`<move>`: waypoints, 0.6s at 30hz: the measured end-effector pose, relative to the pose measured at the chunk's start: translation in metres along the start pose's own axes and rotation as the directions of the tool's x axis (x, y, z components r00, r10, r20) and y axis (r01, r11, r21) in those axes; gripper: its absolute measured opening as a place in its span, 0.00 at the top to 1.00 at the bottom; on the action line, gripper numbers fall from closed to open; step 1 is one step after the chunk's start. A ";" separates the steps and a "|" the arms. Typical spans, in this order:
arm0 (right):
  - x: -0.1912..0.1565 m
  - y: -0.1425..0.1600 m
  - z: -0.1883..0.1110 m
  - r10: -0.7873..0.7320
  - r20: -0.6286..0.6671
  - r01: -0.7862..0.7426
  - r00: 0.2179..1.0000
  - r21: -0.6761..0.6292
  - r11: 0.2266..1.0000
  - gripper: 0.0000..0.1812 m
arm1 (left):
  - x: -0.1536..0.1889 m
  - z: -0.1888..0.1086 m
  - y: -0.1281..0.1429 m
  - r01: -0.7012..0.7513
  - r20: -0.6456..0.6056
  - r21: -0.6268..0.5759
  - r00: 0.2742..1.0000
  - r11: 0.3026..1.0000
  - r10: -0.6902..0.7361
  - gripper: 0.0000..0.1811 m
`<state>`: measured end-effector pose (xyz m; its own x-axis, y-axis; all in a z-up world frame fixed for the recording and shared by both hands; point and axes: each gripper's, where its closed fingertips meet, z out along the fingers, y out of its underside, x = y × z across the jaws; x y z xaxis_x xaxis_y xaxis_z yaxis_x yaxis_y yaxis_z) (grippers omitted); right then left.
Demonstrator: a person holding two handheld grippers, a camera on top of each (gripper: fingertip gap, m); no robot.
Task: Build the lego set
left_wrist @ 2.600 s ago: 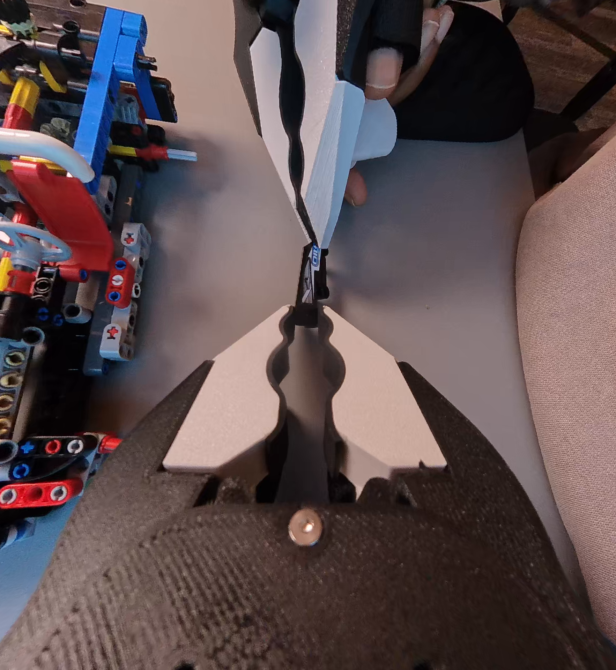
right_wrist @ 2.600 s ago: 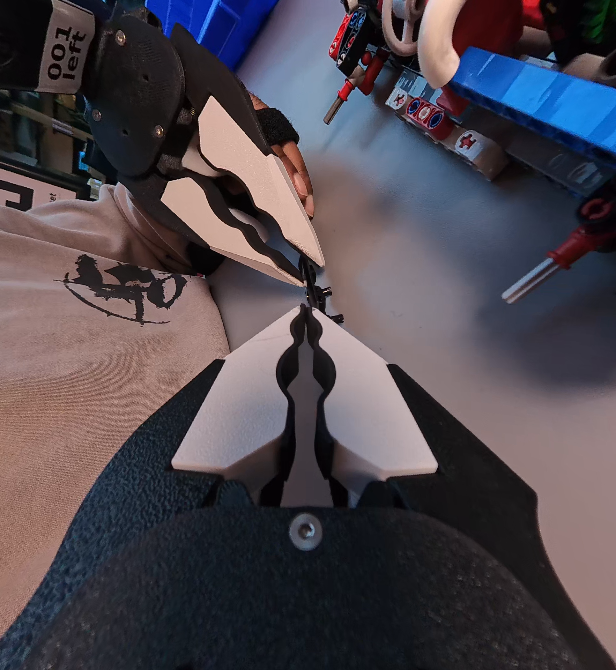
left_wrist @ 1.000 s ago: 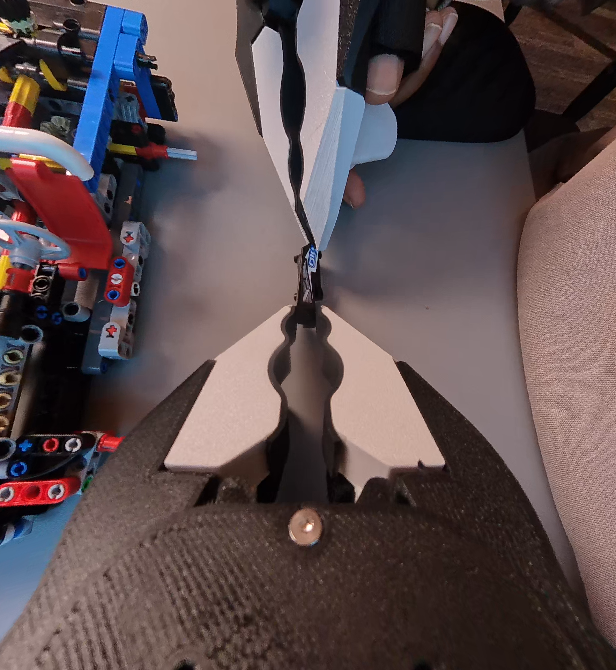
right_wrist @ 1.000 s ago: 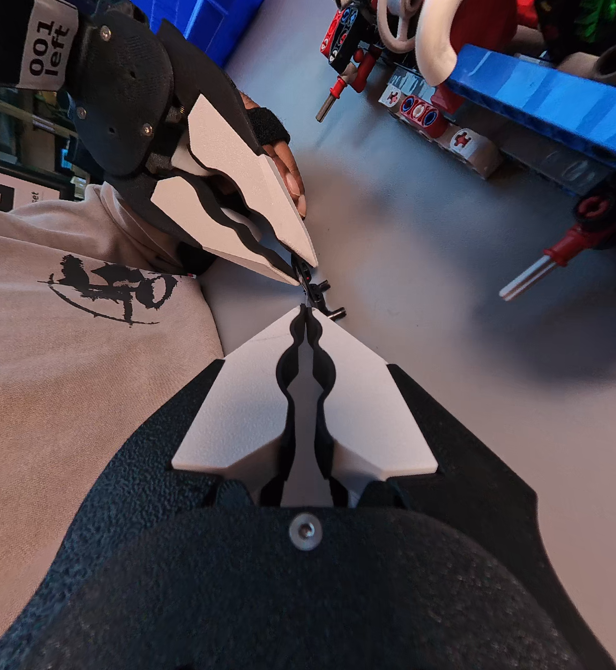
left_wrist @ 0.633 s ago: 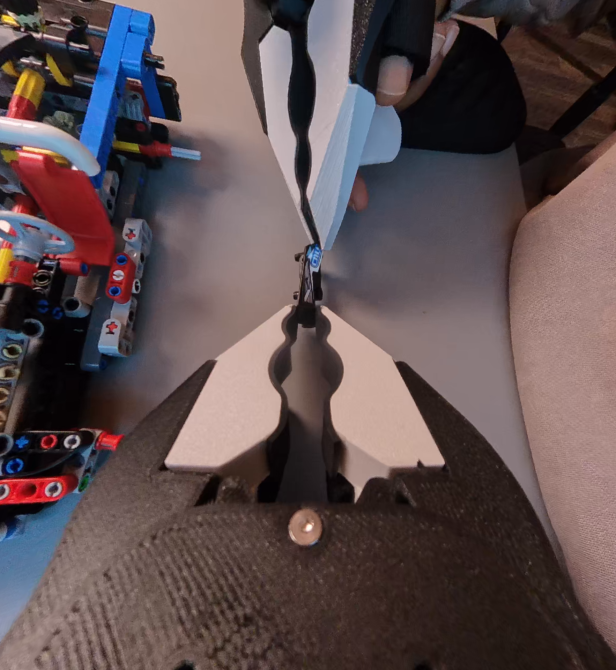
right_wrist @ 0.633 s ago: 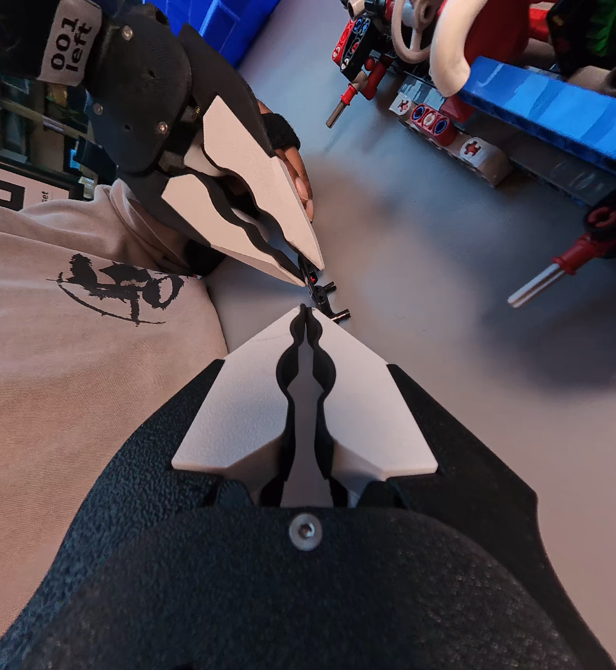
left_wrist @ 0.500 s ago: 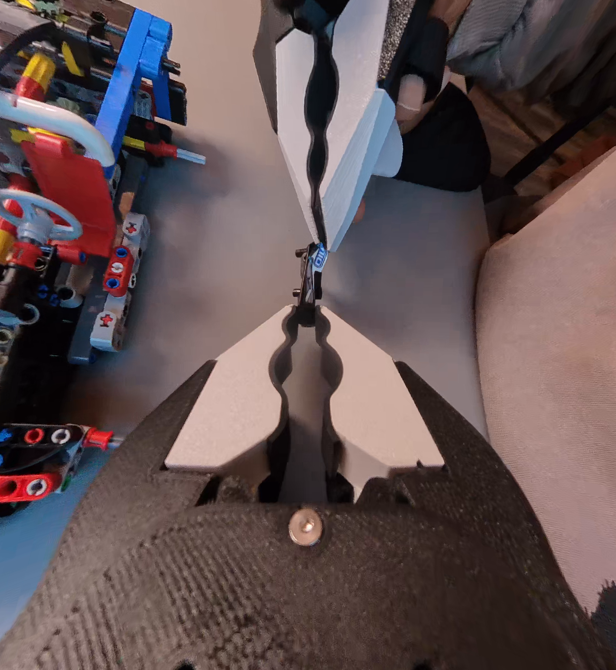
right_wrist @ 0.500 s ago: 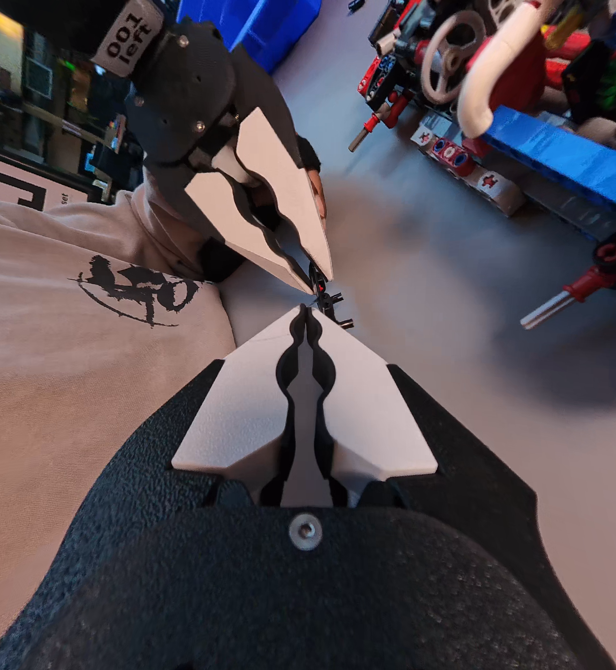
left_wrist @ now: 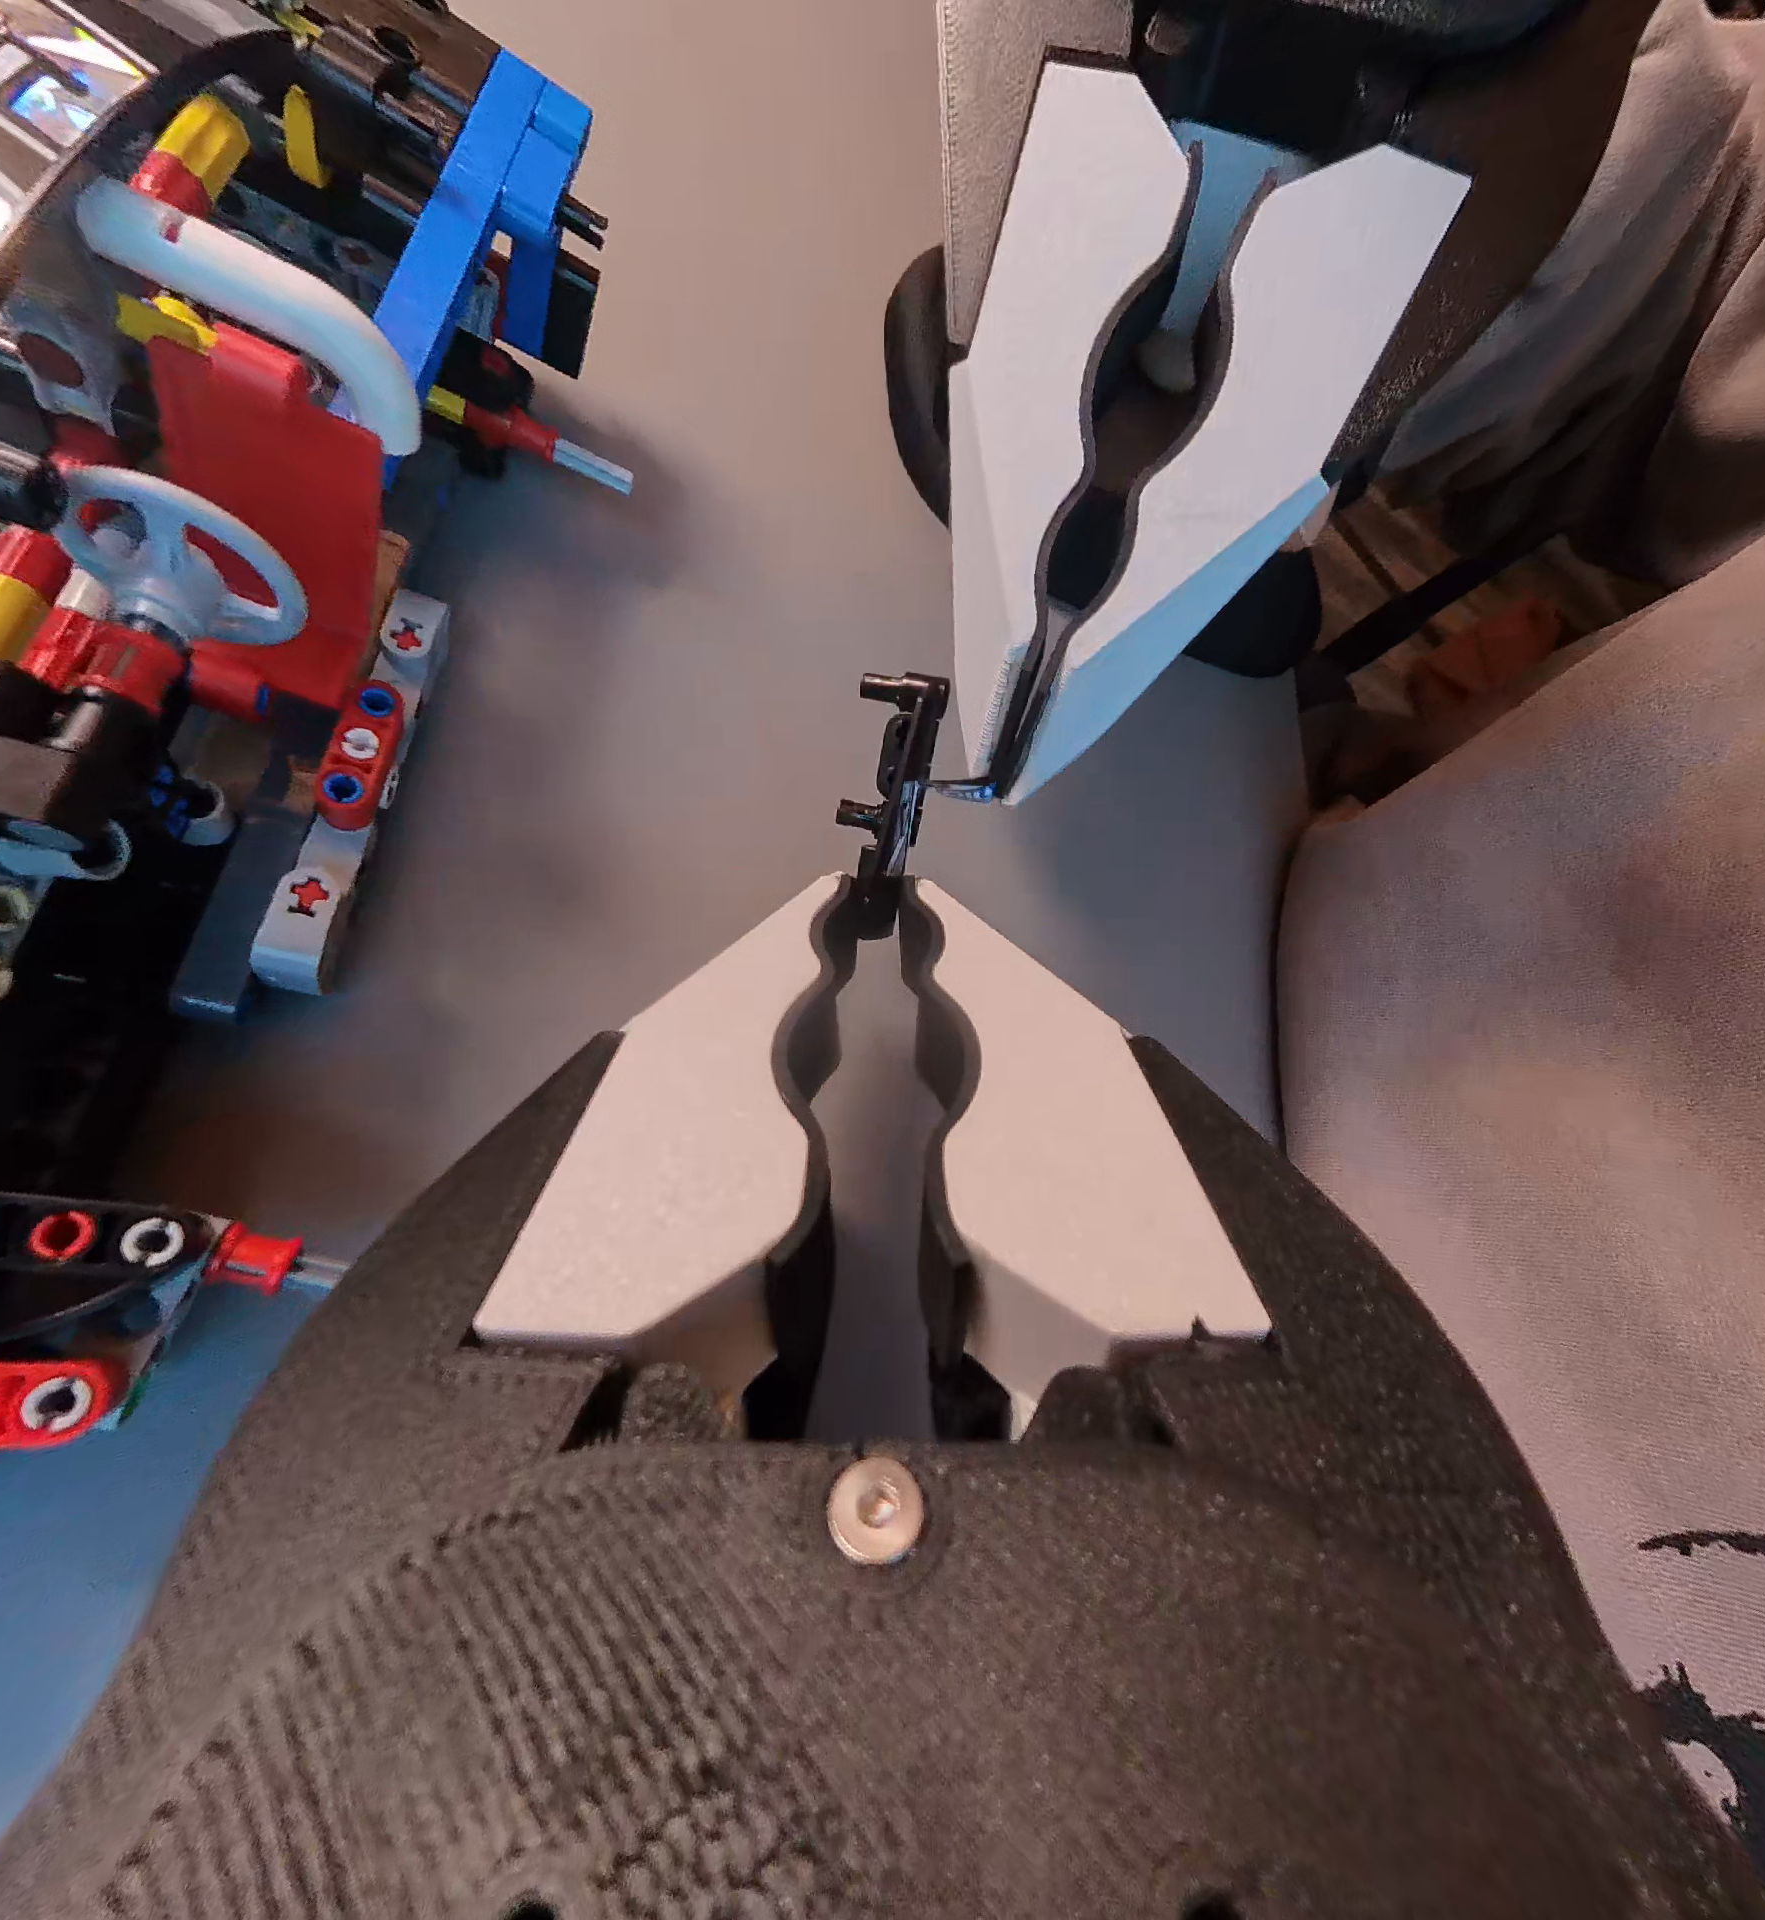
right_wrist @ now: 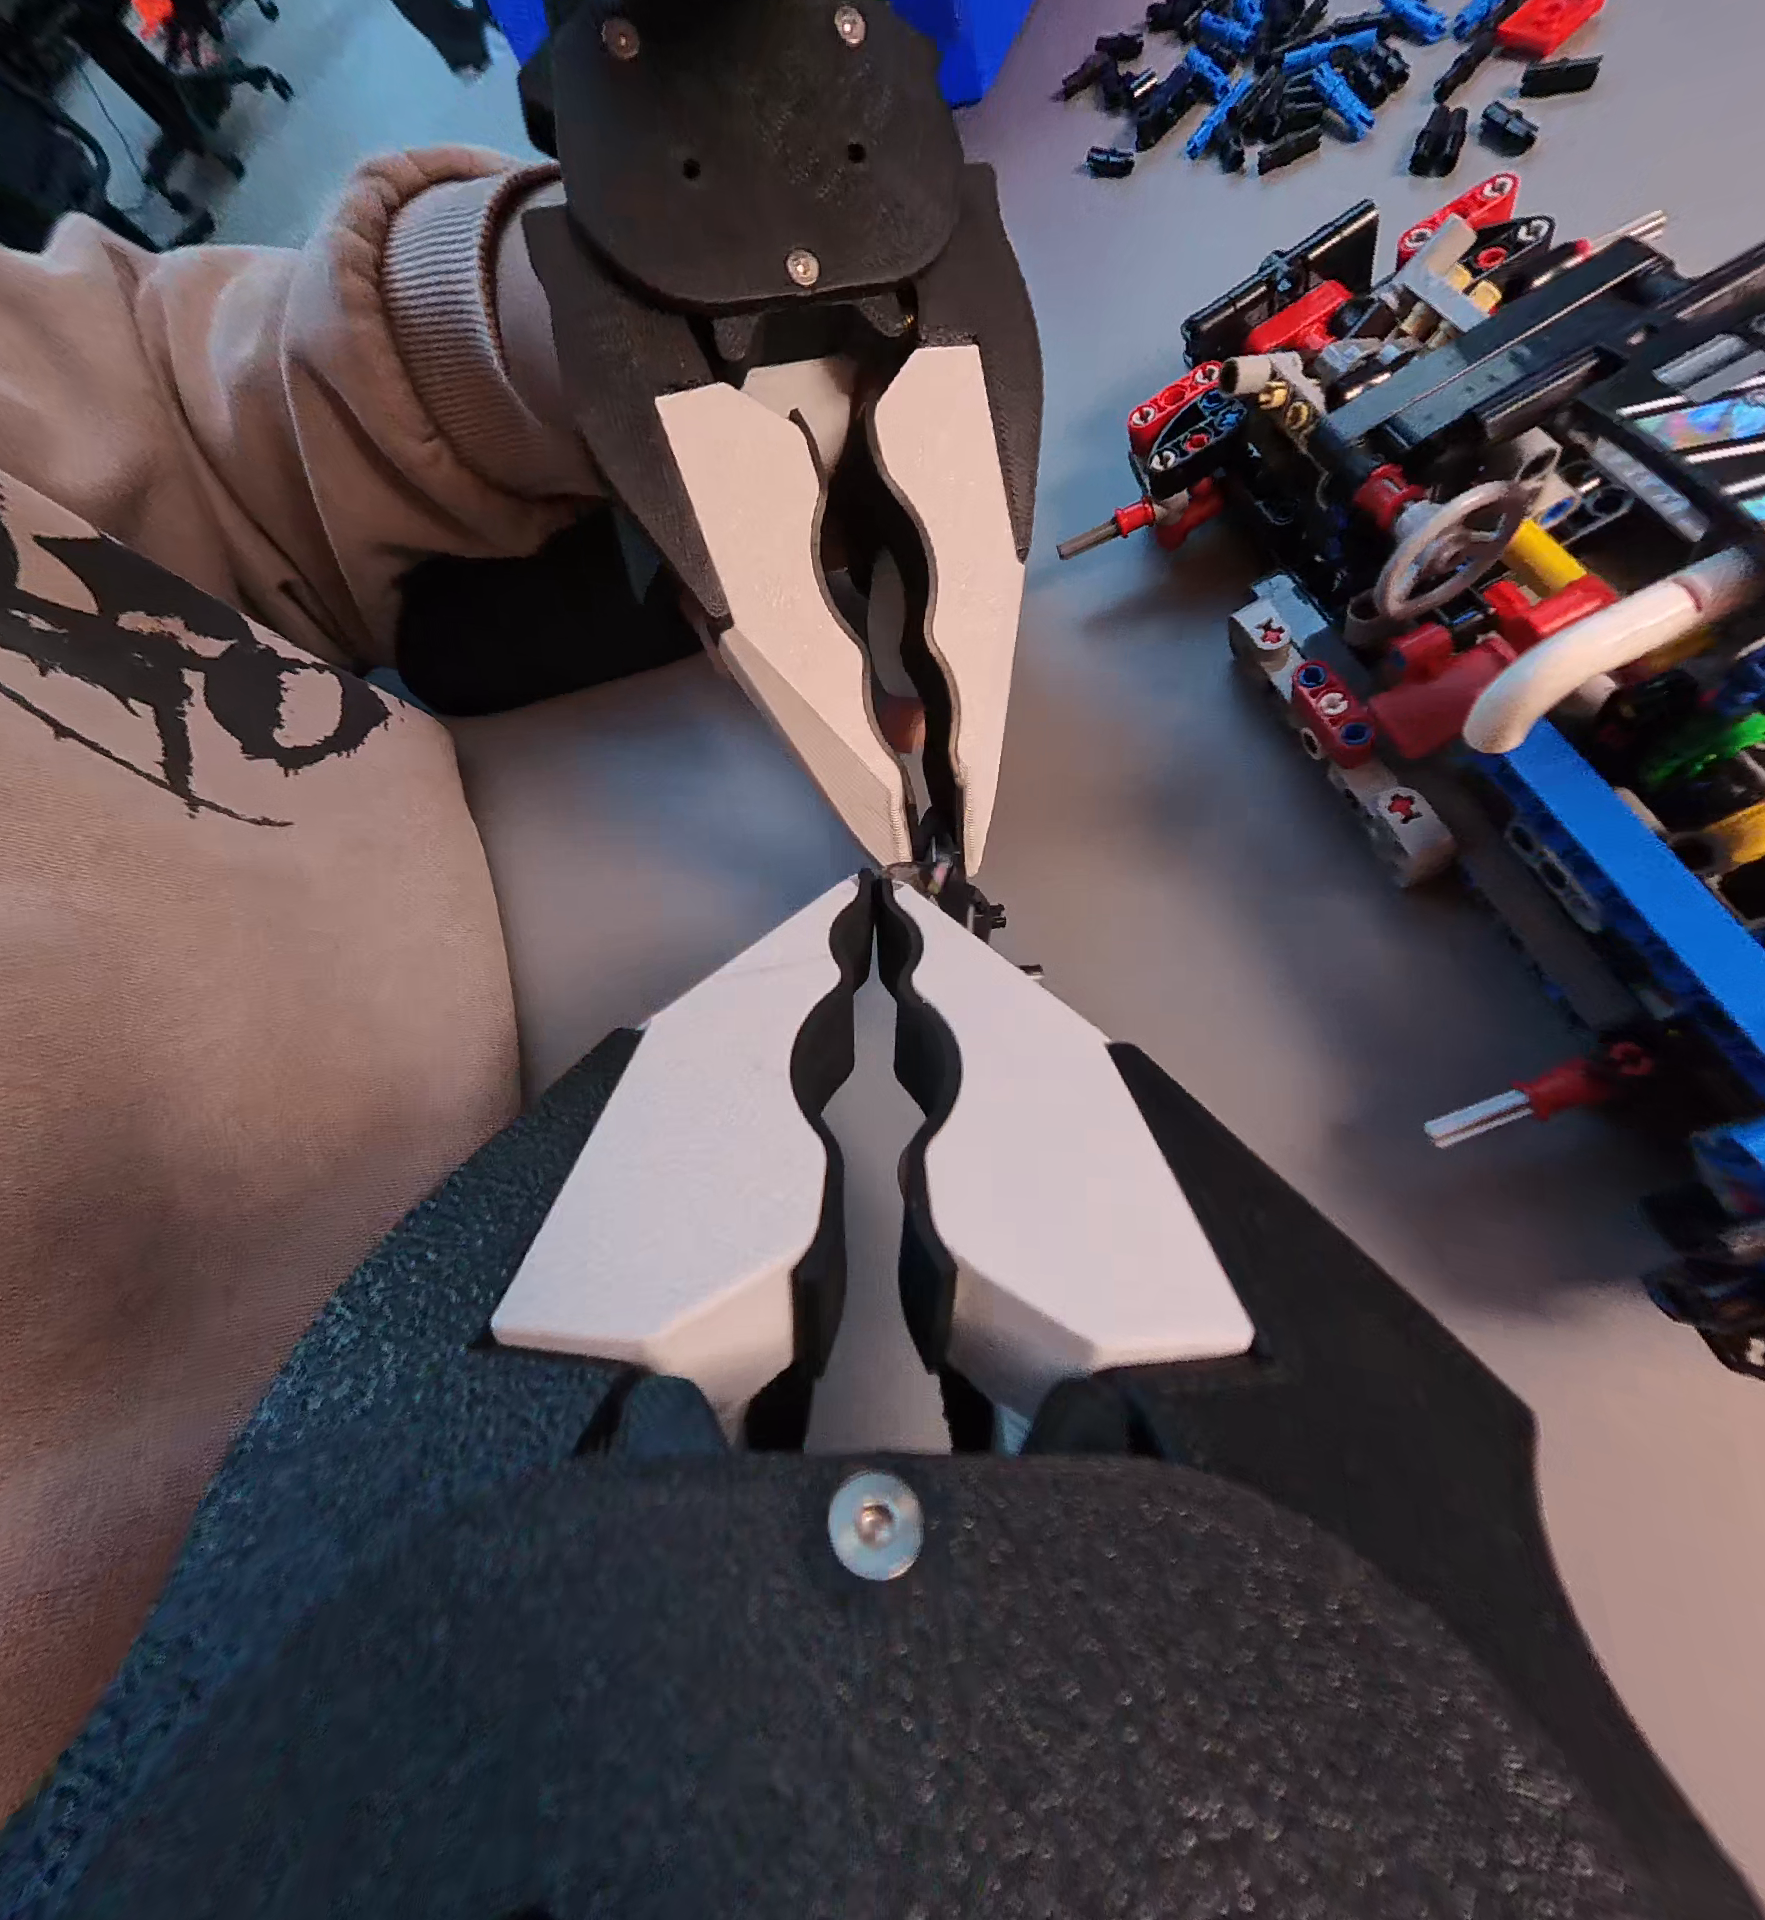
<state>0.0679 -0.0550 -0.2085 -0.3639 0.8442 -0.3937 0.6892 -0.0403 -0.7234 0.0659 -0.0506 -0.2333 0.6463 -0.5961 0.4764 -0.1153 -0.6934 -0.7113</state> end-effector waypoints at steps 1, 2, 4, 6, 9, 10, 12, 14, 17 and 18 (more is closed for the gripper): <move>-0.001 0.000 0.000 -0.020 -0.006 0.020 1.000 -0.002 1.000 1.00 | 0.000 0.000 0.000 0.006 -0.008 0.002 1.000 1.000 -0.006 0.97; -0.003 0.000 0.001 -0.037 -0.007 0.037 0.999 -0.003 0.999 1.00 | 0.000 0.000 -0.001 0.013 -0.008 0.004 1.000 1.000 -0.013 0.97; -0.007 -0.001 0.001 -0.056 0.002 0.056 0.998 0.000 0.998 1.00 | 0.000 0.000 -0.002 0.022 -0.015 0.009 1.000 1.000 -0.022 0.97; -0.009 -0.001 0.001 -0.067 0.002 0.067 0.998 0.001 0.998 1.00 | 0.001 0.000 -0.002 0.023 -0.024 0.011 0.999 1.000 -0.023 0.97; -0.009 -0.004 -0.005 -0.054 0.013 0.054 0.998 0.025 0.998 1.00 | 0.004 -0.001 -0.004 0.040 -0.052 0.026 0.998 0.999 -0.039 0.97; -0.009 -0.005 -0.007 -0.043 0.017 0.043 0.999 0.036 0.998 1.00 | 0.005 -0.002 -0.005 0.051 -0.066 0.035 0.997 0.998 -0.049 0.97; -0.010 -0.008 -0.011 -0.033 0.027 0.031 0.999 0.057 0.998 1.00 | 0.008 -0.002 -0.008 0.071 -0.092 0.054 0.994 0.996 -0.066 0.97; -0.013 -0.008 -0.012 -0.029 0.040 0.027 0.999 0.069 0.997 1.00 | 0.011 -0.002 -0.011 0.086 -0.110 0.066 0.991 0.994 -0.079 0.97; -0.016 -0.008 -0.013 -0.047 0.040 0.044 0.998 0.074 0.996 1.00 | 0.013 -0.001 -0.013 0.105 -0.129 0.075 0.987 0.992 -0.095 0.97; -0.015 -0.008 -0.014 -0.051 0.036 0.048 0.998 0.074 0.996 1.00 | 0.013 -0.001 -0.013 0.110 -0.133 0.078 0.986 0.991 -0.099 0.97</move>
<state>0.0765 -0.0602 -0.1884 -0.4208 0.8254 -0.3764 0.6224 -0.0391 -0.7817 0.0750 -0.0497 -0.2171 0.5483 -0.5731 0.6090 0.0159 -0.7210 -0.6927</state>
